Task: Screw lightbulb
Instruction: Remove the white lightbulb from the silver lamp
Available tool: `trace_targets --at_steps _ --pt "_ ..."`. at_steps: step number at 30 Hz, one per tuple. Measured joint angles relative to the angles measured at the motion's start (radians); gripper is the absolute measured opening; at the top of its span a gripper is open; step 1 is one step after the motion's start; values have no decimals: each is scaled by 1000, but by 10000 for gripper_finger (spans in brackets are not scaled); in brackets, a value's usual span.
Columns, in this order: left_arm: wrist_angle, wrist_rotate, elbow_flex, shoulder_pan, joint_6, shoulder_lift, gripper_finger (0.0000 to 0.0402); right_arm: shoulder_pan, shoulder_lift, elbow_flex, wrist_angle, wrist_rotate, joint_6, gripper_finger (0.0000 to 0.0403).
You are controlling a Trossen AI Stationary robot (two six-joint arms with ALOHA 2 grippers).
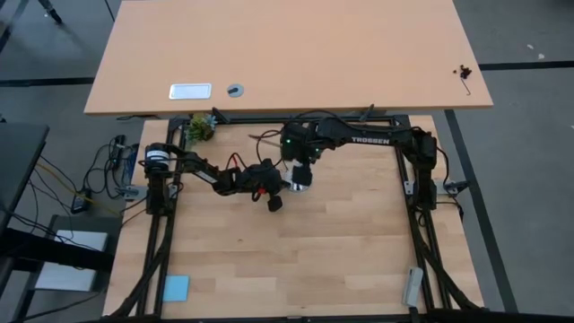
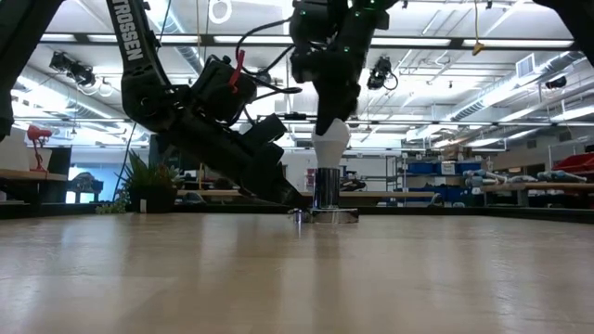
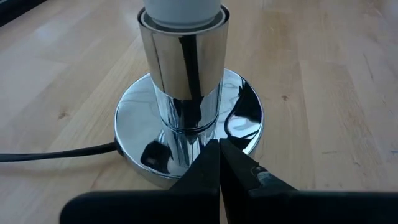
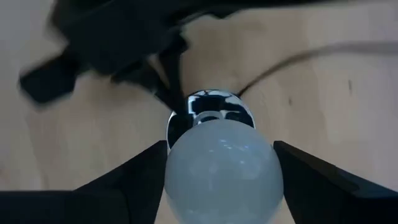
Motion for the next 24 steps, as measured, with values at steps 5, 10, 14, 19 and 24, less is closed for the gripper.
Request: trace_targets --at_steps 5,10,14,19,24 --pt "0 2 0 0 1 0 3 2 0 0 9 -10 -386 263" --pt "0 11 0 0 1 0 3 9 0 6 24 7 -510 288" --pt "0 14 0 1 1 0 3 30 1 32 10 72 -431 316" --pt "0 21 0 0 1 0 3 59 0 101 -37 146 -218 335" --pt "0 23 0 0 1 0 3 57 -3 132 -67 145 187 340"
